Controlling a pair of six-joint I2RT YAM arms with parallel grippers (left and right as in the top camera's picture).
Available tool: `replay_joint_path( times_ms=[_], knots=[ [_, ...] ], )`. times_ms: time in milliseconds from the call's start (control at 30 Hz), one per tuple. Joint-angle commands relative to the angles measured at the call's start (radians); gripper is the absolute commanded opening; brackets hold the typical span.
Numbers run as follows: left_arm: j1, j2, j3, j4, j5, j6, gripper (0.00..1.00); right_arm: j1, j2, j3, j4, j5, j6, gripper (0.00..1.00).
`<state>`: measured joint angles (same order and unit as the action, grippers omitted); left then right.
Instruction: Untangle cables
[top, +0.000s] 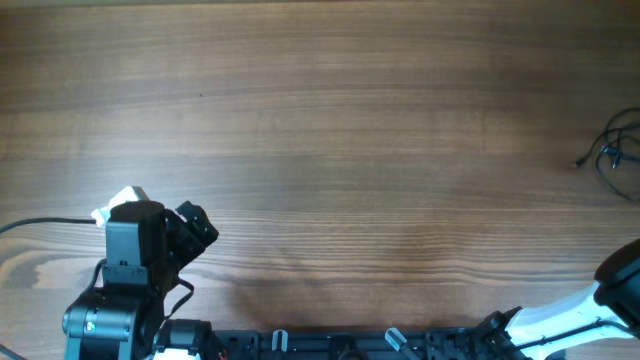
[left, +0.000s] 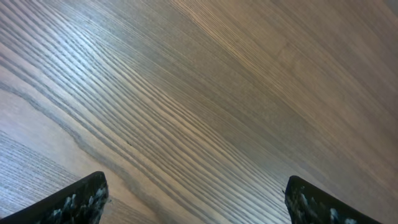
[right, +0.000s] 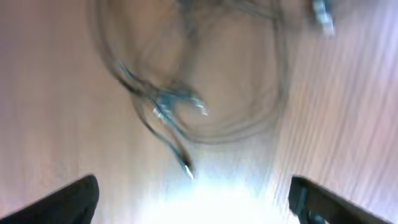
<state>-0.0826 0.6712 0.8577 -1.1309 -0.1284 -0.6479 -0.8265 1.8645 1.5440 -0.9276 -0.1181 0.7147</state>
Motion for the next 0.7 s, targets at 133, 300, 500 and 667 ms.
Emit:
replay_joint_path(
  times_ms=[133, 300, 500, 667],
  knots=[
    [0.006, -0.001, 0.006, 0.002, 0.008, 0.016, 0.93, 0.045, 0.011, 0.000, -0.181, -0.147, 0.011, 1.00],
    [0.006, 0.000, 0.006, 0.002, 0.008, 0.016, 0.93, 0.145, 0.011, 0.000, -0.230, -0.272, -0.450, 1.00],
    [0.006, 0.002, 0.006, 0.006, 0.016, 0.042, 0.93, 0.359, 0.011, 0.000, -0.286, -0.401, -0.762, 0.99],
    [0.006, 0.003, 0.006, 0.013, 0.021, 0.061, 0.94, 0.710, 0.011, 0.000, -0.258, -0.222, -0.757, 1.00]
  ],
)
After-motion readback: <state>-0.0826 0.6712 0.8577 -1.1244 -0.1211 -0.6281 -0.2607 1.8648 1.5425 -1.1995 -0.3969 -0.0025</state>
